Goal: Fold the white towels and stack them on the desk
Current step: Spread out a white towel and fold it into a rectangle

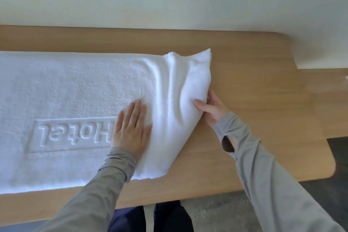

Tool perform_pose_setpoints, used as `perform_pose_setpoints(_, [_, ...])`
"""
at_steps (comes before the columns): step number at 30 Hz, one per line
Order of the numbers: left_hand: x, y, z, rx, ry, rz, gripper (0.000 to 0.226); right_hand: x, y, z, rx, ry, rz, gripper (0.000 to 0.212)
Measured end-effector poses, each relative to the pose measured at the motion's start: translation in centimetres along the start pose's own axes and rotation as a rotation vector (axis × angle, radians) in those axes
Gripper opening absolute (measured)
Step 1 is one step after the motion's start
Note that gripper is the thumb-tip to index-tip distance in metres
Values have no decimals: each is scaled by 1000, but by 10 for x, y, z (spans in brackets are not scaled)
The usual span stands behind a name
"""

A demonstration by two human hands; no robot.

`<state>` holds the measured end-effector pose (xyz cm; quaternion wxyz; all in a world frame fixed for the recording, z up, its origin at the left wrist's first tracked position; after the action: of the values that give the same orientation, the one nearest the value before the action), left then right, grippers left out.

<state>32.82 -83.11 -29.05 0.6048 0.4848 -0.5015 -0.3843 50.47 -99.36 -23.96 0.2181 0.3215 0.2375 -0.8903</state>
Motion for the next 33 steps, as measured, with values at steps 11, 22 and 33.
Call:
perform_pose_setpoints(11, [9, 2, -10, 37, 76, 6, 64, -8, 38, 23, 544, -162, 759, 62])
perform_pose_setpoints(22, [9, 2, -9, 45, 75, 19, 63, 50, 53, 72, 645, 30, 589, 16])
perform_pose_setpoints(33, [9, 3, -9, 32, 78, -2, 63, 112, 52, 93, 1062, 174, 530, 19])
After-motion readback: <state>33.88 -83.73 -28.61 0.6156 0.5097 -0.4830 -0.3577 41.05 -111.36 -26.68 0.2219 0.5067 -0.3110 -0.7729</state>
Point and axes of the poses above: each hand's wrist, its own z-axis away from the middle knuckle, its own y-axis out of the back of the hand, x = y × z, the point moved 3 cm from there along -z, towards the middle knuckle, and after that the axes turned 15 degrees about -y, right-handed, at the moved point
